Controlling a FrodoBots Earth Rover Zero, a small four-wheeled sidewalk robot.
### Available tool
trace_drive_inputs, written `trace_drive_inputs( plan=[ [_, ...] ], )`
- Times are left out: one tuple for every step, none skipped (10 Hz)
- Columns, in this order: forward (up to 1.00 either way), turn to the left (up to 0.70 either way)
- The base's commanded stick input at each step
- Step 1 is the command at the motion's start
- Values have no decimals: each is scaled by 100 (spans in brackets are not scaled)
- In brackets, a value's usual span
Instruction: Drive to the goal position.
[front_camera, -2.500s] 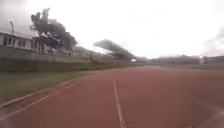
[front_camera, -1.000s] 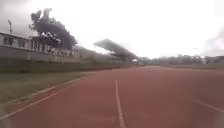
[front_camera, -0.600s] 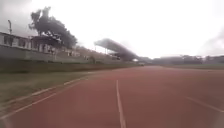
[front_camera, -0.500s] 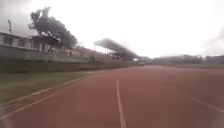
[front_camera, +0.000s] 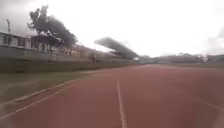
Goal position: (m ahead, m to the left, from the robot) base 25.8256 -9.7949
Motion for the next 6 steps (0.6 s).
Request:
trace_drive_inputs(
  plan=[
    [70, 0],
    [70, 0],
    [70, 0],
    [70, 0],
    [70, 0],
    [70, 0]
  ],
)
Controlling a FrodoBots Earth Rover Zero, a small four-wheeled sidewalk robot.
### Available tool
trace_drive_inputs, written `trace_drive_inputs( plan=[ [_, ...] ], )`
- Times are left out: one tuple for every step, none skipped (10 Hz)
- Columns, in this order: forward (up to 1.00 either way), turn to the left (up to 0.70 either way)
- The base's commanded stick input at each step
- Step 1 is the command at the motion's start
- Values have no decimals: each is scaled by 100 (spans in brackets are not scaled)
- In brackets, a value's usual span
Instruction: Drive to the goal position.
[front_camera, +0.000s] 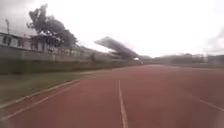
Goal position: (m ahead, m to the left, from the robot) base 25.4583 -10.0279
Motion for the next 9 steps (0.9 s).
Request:
trace_drive_inputs(
  plan=[
    [70, 0],
    [70, 0],
    [70, 0],
    [70, 0],
    [70, 0],
    [70, 0],
    [70, 0],
    [70, 0],
    [70, 0]
  ],
)
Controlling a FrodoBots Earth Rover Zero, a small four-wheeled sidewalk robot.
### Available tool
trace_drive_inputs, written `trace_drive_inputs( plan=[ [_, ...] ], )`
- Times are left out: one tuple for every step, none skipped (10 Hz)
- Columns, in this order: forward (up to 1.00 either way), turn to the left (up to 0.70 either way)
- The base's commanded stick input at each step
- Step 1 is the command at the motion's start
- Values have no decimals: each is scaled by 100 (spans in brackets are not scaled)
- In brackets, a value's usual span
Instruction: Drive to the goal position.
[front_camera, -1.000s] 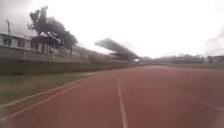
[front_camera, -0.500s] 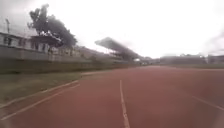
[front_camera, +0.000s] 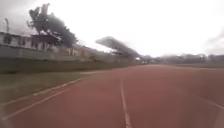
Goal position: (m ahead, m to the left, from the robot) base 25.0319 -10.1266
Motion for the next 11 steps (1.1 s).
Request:
trace_drive_inputs(
  plan=[
    [70, 0],
    [70, 0],
    [70, 0],
    [70, 0],
    [70, 0],
    [70, 0],
    [70, 0],
    [70, 0],
    [70, 0],
    [70, 0],
    [70, 0]
  ],
)
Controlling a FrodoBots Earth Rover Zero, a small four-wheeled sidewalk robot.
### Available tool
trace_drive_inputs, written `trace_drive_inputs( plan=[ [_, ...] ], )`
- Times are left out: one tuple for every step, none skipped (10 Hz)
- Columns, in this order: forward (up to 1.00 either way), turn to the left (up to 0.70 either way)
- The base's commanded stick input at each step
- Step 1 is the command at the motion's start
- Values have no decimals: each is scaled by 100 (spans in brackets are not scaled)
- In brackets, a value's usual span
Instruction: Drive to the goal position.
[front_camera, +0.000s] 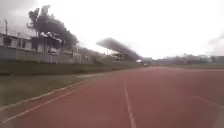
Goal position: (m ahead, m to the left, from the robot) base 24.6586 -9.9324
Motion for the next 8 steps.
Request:
trace_drive_inputs(
  plan=[
    [70, 0],
    [70, 0],
    [70, 0],
    [70, 0],
    [70, 0],
    [70, 0],
    [70, 0],
    [70, 0]
  ],
)
